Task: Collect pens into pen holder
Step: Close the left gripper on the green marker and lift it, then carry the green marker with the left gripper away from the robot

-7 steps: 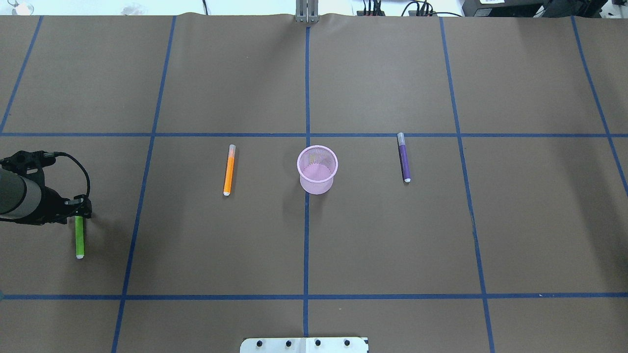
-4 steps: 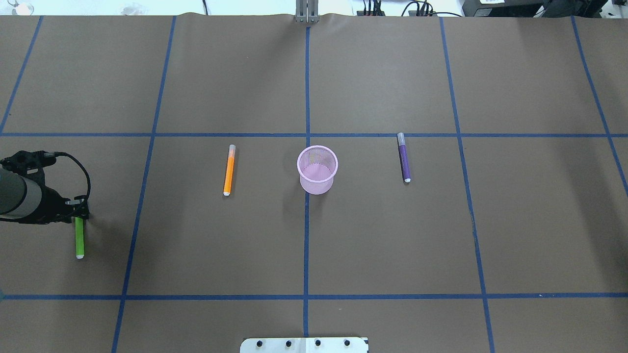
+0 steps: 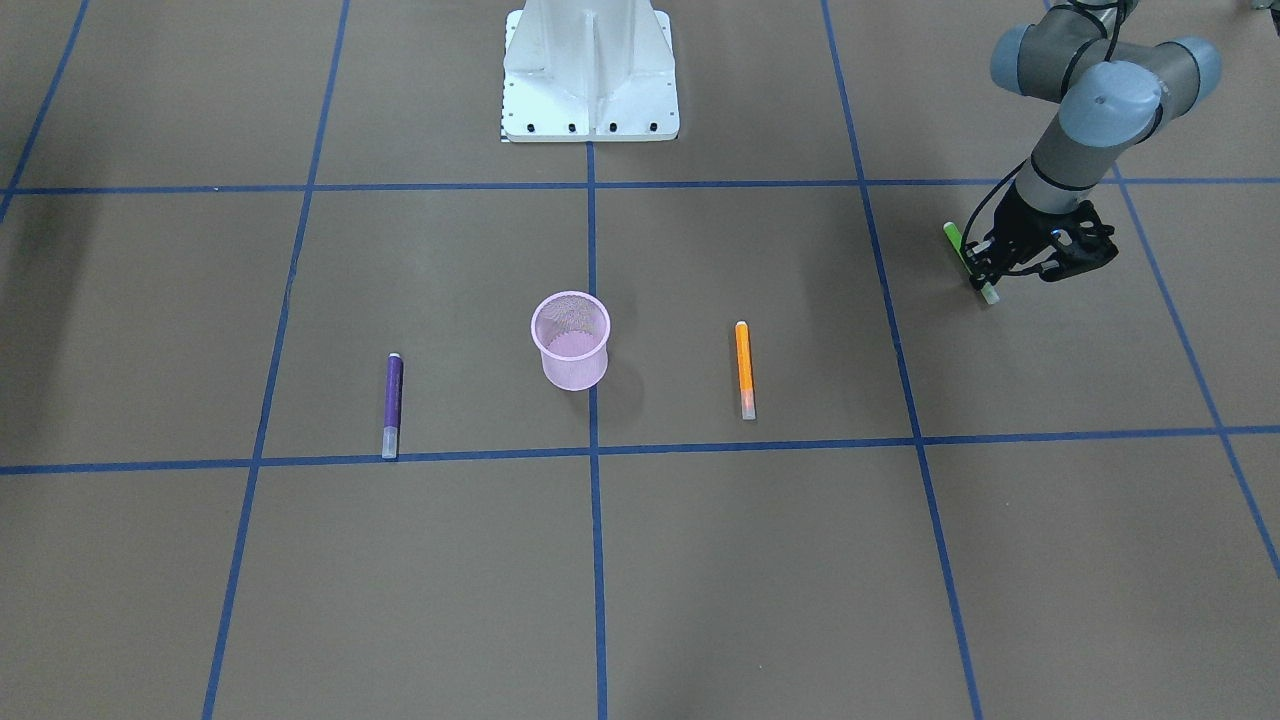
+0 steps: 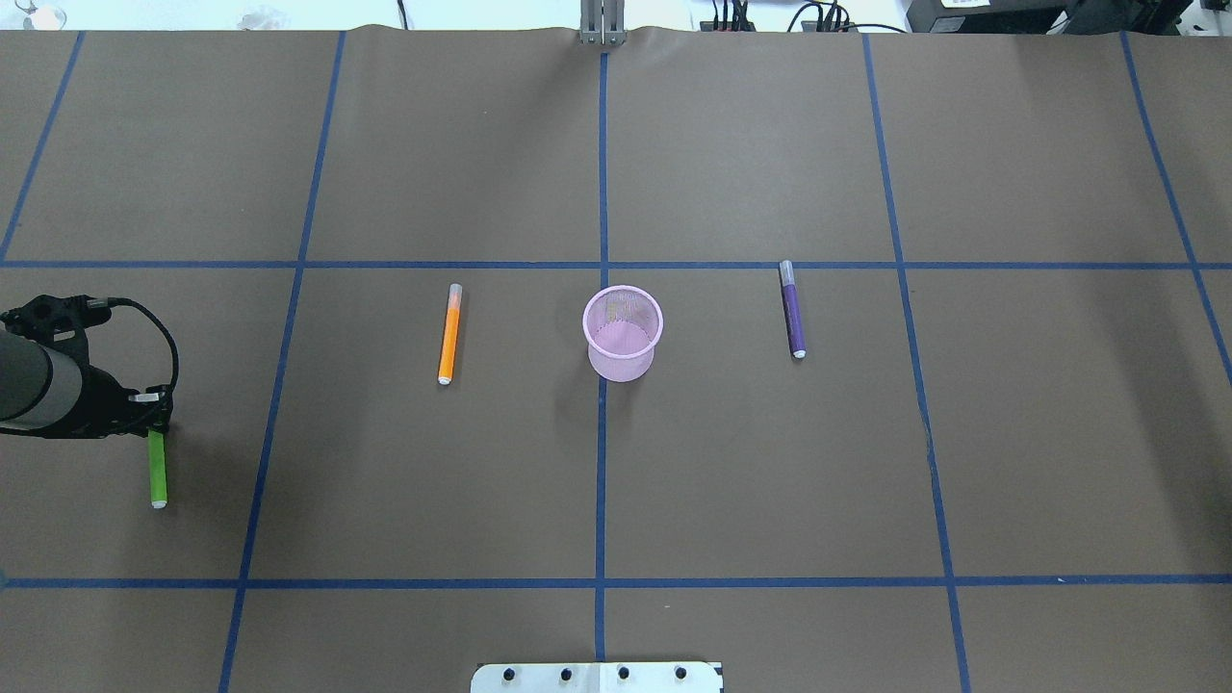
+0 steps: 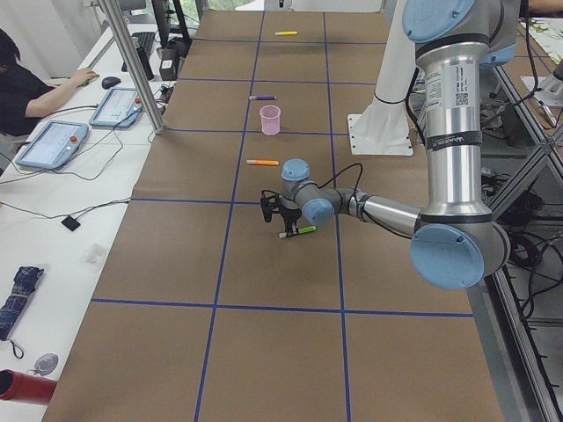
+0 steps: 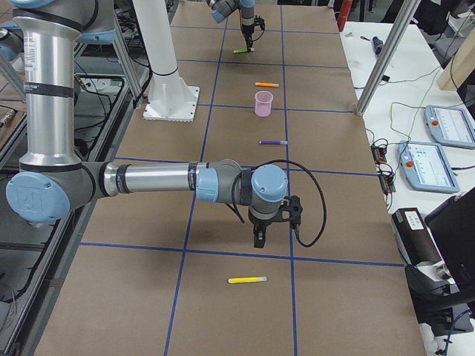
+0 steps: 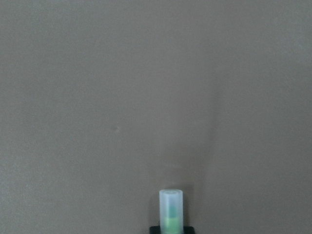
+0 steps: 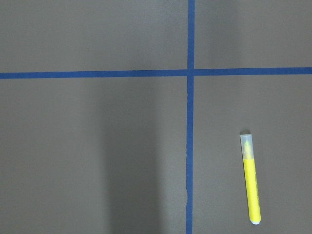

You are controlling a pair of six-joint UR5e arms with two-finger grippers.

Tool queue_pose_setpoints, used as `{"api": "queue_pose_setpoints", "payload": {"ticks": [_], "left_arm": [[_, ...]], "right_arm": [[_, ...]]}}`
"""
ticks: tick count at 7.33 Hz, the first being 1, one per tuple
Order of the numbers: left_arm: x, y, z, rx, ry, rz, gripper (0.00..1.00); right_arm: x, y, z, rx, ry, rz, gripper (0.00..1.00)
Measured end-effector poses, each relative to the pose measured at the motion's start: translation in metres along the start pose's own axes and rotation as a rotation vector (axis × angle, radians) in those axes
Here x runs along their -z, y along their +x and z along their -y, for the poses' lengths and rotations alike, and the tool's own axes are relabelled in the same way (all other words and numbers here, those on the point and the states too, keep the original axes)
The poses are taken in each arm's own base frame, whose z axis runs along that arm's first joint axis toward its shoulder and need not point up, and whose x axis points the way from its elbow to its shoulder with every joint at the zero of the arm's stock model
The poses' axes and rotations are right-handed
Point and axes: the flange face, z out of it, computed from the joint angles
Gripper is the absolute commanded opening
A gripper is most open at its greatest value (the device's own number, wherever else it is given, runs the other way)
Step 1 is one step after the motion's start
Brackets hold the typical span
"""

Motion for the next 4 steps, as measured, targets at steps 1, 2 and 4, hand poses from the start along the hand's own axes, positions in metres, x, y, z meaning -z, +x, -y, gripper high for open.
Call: {"api": "queue_pose_setpoints", "payload": {"ticks": [1, 2, 4], "left_arm": [[0.016, 0.011, -0.003, -0.008, -0.003, -0.035, 0.00], [0.038, 0.025, -0.003, -0.011, -0.003, -0.082, 0.00], [0.090, 0.050, 0.024, 0.011, 0.070, -0.180, 0.00]], "right_arm": [[0.002, -0.002, 0.005, 0.007, 0.004, -0.003, 0.99], [0.002, -0.001, 0.008, 0.011, 0.004, -0.004, 0.99], [-0.005, 0.007, 0.018, 0.017, 0.003, -0.011, 0.99]]}}
